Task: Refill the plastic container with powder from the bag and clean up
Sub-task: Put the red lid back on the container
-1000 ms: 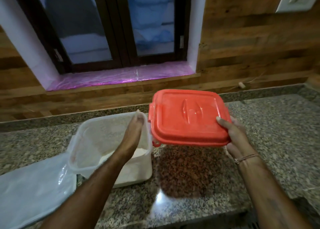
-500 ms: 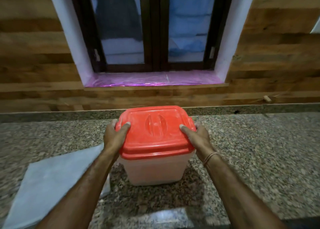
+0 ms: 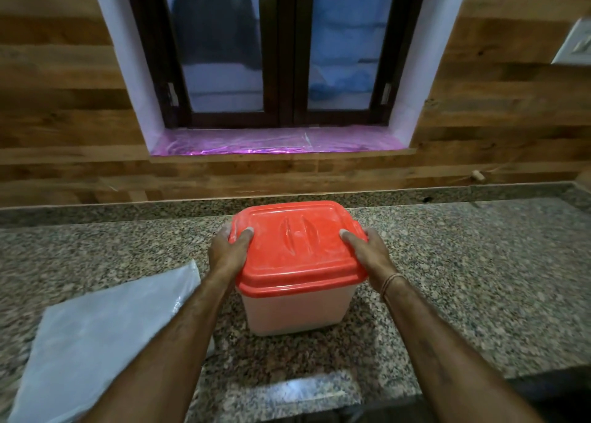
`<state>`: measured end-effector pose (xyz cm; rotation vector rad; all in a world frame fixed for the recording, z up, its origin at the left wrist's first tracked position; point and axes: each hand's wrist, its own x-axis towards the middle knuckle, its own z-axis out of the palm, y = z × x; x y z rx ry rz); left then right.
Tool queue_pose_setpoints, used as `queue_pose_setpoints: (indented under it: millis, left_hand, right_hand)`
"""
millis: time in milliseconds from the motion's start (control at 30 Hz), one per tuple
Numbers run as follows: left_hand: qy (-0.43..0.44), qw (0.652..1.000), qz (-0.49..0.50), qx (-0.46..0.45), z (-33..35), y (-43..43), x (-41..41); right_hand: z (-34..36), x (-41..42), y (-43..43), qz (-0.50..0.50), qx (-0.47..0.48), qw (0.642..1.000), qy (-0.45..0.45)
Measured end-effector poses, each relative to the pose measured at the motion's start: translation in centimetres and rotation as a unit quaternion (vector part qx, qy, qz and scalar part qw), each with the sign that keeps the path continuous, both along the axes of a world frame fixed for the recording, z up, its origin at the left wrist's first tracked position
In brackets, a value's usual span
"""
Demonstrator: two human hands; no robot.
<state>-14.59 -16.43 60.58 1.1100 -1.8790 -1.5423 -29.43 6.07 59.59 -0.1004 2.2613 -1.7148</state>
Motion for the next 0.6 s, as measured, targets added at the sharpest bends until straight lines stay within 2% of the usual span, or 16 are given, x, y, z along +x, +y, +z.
queue_pose_setpoints:
  millis: [233, 367, 400, 467, 533, 567, 600]
  left_hand:
    - [0.013, 0.999, -0.020, 0.046, -1.3, -0.3, 1.5]
    - [-0.031, 0.980, -0.019, 0.197, -2.3, -1.4, 2.4]
    - [-0.046, 0.978, -0.018, 0.200, -2.2, -1.4, 2.5]
    - [-0.066, 0.989, 0.003, 0.129, -2.0, -1.3, 2.7]
    - [-0.098, 0.994, 0.041, -0.003, -1.6, -0.9, 2.6]
    - [-0.109, 0.992, 0.056, -0.040, -1.5, -0.5, 2.5]
    - [-0.102, 0.992, 0.061, -0.038, -1.2, -0.1, 2.6]
  right_hand:
    - [-1.2, 1.5, 1.6, -0.009, -0.019, 1.000, -0.012]
    - [-1.0, 1.7, 1.7, -0.019, -0.019, 1.000, -0.003]
    - [-0.9, 1.7, 1.7, -0.025, -0.011, 1.000, 0.004]
    - [-0.5, 1.7, 1.9, -0.036, 0.013, 0.999, 0.010]
    - [-0.1, 1.5, 2.2, -0.033, 0.050, 0.998, 0.019]
    - [0.0, 1.3, 2.4, -0.027, 0.065, 0.997, 0.023]
    - [0.3, 1.2, 2.5, -0.019, 0.074, 0.997, 0.025]
